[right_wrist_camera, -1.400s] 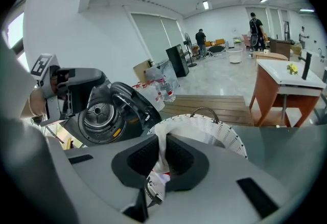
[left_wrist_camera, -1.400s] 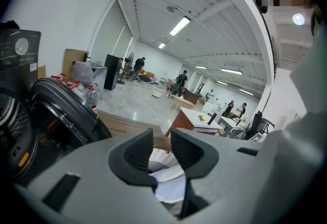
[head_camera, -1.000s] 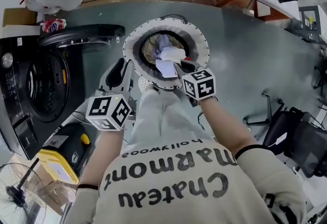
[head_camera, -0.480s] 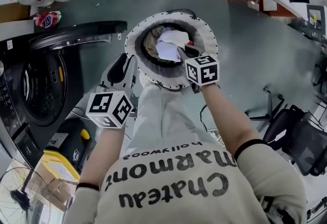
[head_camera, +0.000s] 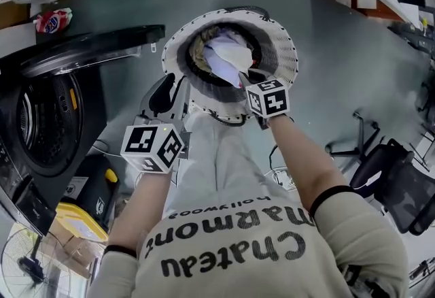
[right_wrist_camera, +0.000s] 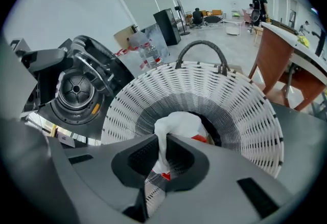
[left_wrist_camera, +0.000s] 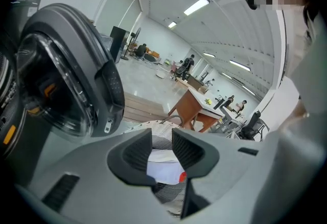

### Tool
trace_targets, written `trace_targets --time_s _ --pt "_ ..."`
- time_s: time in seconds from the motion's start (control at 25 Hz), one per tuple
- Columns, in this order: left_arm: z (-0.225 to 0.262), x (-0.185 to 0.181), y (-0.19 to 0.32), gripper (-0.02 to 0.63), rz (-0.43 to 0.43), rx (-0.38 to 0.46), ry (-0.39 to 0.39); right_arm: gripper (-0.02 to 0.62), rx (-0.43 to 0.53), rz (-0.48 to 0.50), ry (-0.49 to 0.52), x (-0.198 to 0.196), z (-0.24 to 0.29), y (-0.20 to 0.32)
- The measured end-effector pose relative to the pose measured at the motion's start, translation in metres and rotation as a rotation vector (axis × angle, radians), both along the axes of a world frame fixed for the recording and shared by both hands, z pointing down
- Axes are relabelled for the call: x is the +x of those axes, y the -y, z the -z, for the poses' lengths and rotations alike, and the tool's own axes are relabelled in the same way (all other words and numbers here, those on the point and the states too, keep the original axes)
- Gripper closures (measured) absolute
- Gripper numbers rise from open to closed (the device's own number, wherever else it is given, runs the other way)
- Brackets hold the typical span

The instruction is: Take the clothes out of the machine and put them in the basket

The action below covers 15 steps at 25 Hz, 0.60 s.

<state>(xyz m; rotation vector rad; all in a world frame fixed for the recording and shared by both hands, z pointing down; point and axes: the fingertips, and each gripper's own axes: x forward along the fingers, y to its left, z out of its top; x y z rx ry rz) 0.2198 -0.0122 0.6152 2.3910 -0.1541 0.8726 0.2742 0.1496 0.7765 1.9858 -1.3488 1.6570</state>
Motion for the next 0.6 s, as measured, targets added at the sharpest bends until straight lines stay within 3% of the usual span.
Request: trace_targets --time_s 0.32,0.6 --pt "-0.043 0.004 -0.003 0.474 -0.001 -0.01 0.017 0.546 -0.06 0.138 -0.015 -0.012 -0.057 -0.003" --pt "-0.079 0.008 -0.017 0.467 -0.034 -0.032 0.035 0.546 -0.081 0.194 0.001 -0.023 -0.099 -0.006"
